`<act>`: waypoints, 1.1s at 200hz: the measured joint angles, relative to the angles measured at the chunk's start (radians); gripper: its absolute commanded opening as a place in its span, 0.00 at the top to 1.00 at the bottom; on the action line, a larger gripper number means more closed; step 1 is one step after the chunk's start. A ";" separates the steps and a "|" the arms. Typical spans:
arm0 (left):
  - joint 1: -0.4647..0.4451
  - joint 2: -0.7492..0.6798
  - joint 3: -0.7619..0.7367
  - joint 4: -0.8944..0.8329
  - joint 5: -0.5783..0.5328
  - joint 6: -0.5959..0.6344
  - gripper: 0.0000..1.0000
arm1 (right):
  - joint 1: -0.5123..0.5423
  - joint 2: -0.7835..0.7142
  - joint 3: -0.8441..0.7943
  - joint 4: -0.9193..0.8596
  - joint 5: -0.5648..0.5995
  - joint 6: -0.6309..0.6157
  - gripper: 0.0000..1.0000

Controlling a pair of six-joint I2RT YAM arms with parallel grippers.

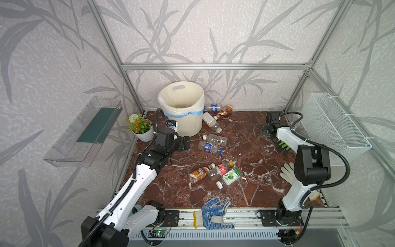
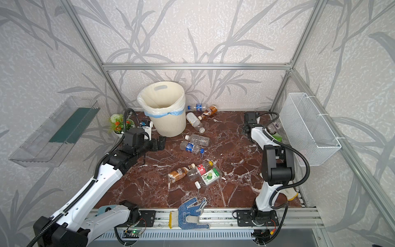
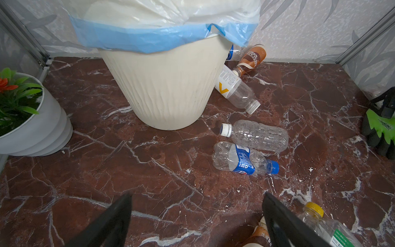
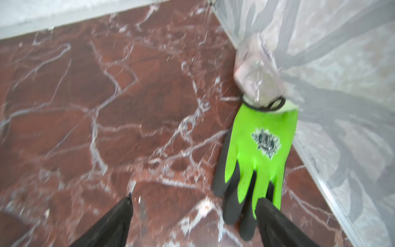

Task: Throw the plastic bottles in the bin
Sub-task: 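Move right gripper to clear bottle by far wall while left arm withdraws, then close right gripper around the upright clear bottle beside the green glove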

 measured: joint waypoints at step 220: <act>0.031 0.153 0.104 0.006 0.176 -0.029 0.05 | -0.169 0.477 0.346 0.411 0.381 -0.711 0.09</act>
